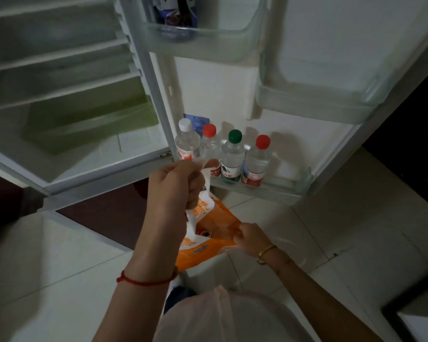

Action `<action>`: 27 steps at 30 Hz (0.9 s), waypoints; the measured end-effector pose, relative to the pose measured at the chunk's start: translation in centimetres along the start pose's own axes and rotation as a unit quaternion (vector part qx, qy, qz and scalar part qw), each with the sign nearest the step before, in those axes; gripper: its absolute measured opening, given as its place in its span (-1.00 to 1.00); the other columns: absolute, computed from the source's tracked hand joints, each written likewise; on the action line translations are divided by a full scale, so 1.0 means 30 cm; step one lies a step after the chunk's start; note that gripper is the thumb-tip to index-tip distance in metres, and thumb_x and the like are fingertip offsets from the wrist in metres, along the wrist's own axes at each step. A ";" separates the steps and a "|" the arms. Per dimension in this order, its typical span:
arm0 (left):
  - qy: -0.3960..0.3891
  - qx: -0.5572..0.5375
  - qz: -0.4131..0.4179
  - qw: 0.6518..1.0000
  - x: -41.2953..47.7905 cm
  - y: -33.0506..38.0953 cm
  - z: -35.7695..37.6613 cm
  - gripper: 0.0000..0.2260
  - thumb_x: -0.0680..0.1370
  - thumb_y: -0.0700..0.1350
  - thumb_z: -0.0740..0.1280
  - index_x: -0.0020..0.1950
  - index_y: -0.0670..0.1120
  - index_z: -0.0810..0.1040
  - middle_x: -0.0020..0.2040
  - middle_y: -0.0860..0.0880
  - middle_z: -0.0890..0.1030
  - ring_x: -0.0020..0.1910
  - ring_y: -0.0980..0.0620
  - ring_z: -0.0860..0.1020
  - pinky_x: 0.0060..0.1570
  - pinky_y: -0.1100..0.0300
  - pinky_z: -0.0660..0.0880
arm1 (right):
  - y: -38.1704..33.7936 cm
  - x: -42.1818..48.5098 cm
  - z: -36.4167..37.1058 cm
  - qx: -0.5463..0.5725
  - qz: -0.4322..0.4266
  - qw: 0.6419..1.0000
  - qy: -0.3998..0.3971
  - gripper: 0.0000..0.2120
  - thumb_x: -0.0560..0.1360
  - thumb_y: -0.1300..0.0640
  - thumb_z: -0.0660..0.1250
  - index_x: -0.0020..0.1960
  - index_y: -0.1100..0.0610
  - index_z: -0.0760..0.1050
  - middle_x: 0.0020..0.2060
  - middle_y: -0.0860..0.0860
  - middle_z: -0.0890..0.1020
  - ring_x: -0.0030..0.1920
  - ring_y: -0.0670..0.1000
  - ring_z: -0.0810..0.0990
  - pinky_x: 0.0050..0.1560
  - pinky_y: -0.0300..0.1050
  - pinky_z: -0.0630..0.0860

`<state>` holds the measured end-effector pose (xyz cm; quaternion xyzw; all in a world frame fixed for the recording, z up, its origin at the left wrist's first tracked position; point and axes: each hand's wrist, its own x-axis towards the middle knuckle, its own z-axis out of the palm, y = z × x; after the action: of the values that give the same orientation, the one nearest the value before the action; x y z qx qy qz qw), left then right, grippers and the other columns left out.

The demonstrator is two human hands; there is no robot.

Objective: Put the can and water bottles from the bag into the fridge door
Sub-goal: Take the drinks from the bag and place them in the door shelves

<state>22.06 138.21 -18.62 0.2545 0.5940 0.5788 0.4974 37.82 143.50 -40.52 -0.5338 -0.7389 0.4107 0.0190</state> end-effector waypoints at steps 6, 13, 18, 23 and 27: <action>-0.013 0.001 0.013 1.000 -0.032 -0.001 -0.018 -0.71 0.58 -0.24 0.21 0.09 -0.48 0.54 -0.51 0.05 0.21 -0.55 0.13 0.11 -0.58 0.32 0.10 | -0.023 0.018 0.019 0.048 0.041 0.995 -0.081 -0.23 0.34 -0.07 0.47 0.31 0.44 0.33 0.31 0.25 0.46 0.32 0.10 0.51 0.32 -0.06 0.46; -0.012 -0.003 0.011 1.000 -0.042 -0.010 -0.016 -0.67 0.58 -0.23 0.23 0.13 -0.52 0.48 -0.51 0.05 0.24 -0.56 0.13 0.12 -0.59 0.33 0.11 | -0.383 -0.158 -0.175 0.058 -0.127 0.987 -0.085 -0.83 0.57 0.17 0.26 -0.08 -0.11 0.43 -0.38 -0.51 0.47 -0.23 -0.72 0.27 -0.28 -0.70 0.26; 0.040 0.008 0.033 0.999 -0.024 -0.020 -0.032 -0.77 0.60 -0.23 0.23 0.05 -0.28 0.66 -0.52 0.06 0.29 -0.51 0.12 0.16 -0.54 0.31 0.10 | -0.212 -0.086 -0.123 -0.085 -0.038 0.993 -0.075 -0.85 0.57 0.24 0.22 -0.14 0.07 0.45 -0.23 -0.07 0.49 -0.09 -0.28 0.52 0.10 -0.44 0.45; 0.086 -0.018 0.030 0.996 0.003 -0.037 -0.065 -0.79 0.61 -0.26 0.19 0.01 -0.25 0.62 -0.49 0.02 0.28 -0.56 0.16 0.19 -0.57 0.34 0.12 | -0.073 0.019 -0.060 -0.159 0.016 0.987 -0.001 -0.65 0.51 0.25 0.22 0.29 0.26 0.36 0.17 0.23 0.52 0.16 0.20 0.53 -0.02 -0.11 0.40; 0.101 -0.011 0.034 0.994 0.031 -0.050 -0.064 -0.50 0.60 -0.28 0.19 -0.51 -0.01 0.58 -0.52 0.03 0.33 -0.57 0.15 0.21 -0.60 0.35 0.15 | -0.131 0.007 -0.106 -0.130 -0.027 0.986 0.098 -0.57 0.42 0.21 0.31 0.29 0.17 0.41 0.19 0.16 0.53 0.19 0.17 0.51 0.14 -0.04 0.47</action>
<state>20.42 137.88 -20.63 0.2092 0.6258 0.6244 0.4180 36.16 145.17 -36.05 -0.5494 -0.7948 0.2558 0.0328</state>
